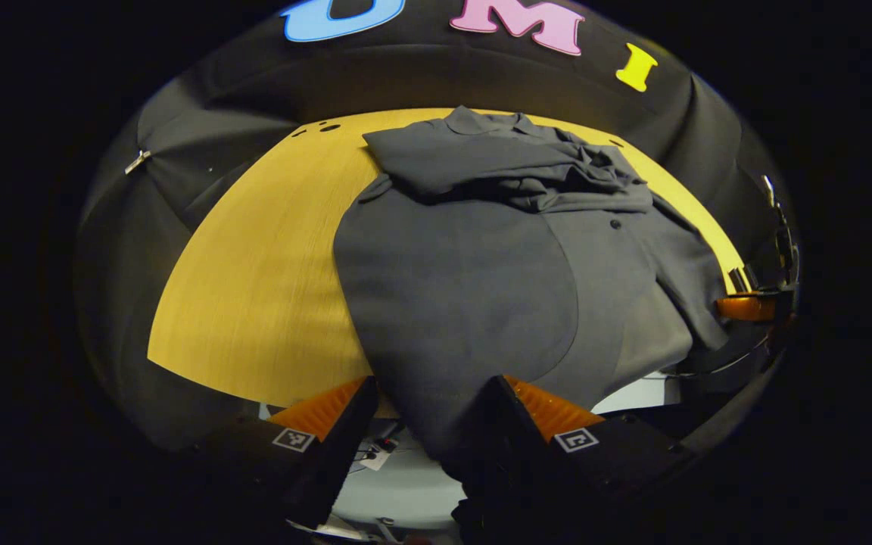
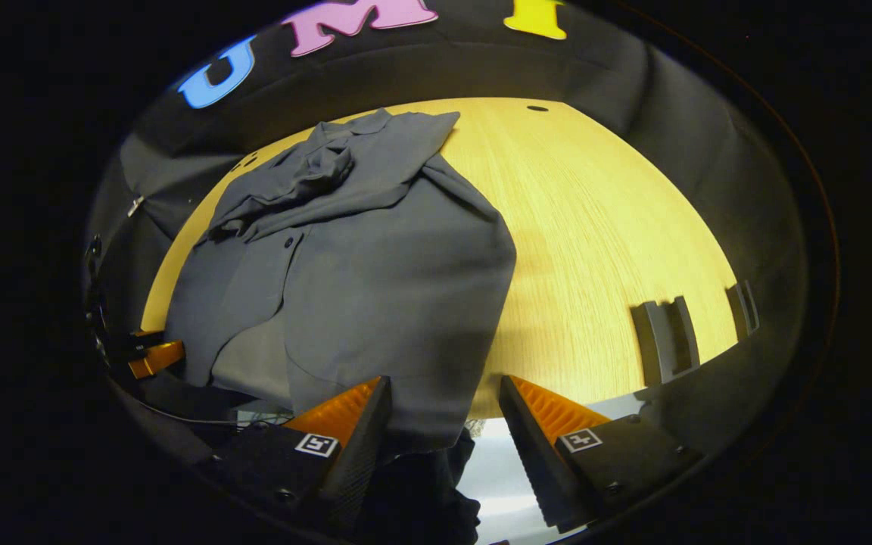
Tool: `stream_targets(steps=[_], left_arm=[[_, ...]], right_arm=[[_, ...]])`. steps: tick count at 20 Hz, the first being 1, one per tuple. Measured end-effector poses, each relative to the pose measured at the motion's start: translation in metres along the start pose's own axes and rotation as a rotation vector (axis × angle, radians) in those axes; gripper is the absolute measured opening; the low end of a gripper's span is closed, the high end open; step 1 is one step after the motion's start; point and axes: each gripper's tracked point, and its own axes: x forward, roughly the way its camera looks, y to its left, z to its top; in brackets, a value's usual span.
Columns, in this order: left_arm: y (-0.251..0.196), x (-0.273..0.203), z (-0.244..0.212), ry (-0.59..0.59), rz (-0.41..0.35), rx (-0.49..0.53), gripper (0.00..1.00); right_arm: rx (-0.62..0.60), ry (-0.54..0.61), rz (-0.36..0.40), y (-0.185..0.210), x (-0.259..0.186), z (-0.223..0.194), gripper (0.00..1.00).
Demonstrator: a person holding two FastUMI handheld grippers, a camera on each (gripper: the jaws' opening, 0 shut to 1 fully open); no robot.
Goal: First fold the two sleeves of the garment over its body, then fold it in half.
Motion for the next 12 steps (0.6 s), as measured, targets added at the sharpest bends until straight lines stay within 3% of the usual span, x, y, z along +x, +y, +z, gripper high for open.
stream_targets(steps=[3, 5, 6, 9, 11, 12], left_arm=[[-0.004, 0.002, -0.002, 0.018, -0.004, 0.0, 0.99], [-0.009, 0.005, 0.0, 0.02, -0.043, 0.033, 0.99], [-0.016, 0.007, 0.005, 0.01, -0.08, 0.056, 0.78], [-0.029, 0.017, 0.026, -0.006, -0.128, 0.008, 0.13], [-0.027, 0.017, 0.03, 0.009, -0.133, -0.015, 0.07], [-0.026, 0.013, 0.031, -0.005, -0.125, 0.004, 0.06]], right_arm=[[-0.086, -0.007, -0.02, 0.006, 0.005, 0.003, 0.9], [-0.072, -0.014, -0.014, 0.01, 0.007, 0.005, 0.84], [-0.077, -0.022, 0.019, 0.016, 0.01, 0.008, 0.72], [-0.054, -0.009, 0.099, 0.027, 0.019, 0.016, 0.14], [-0.055, -0.004, 0.108, 0.026, 0.015, 0.019, 0.06], [-0.07, -0.023, 0.111, 0.027, 0.011, 0.022, 0.06]])
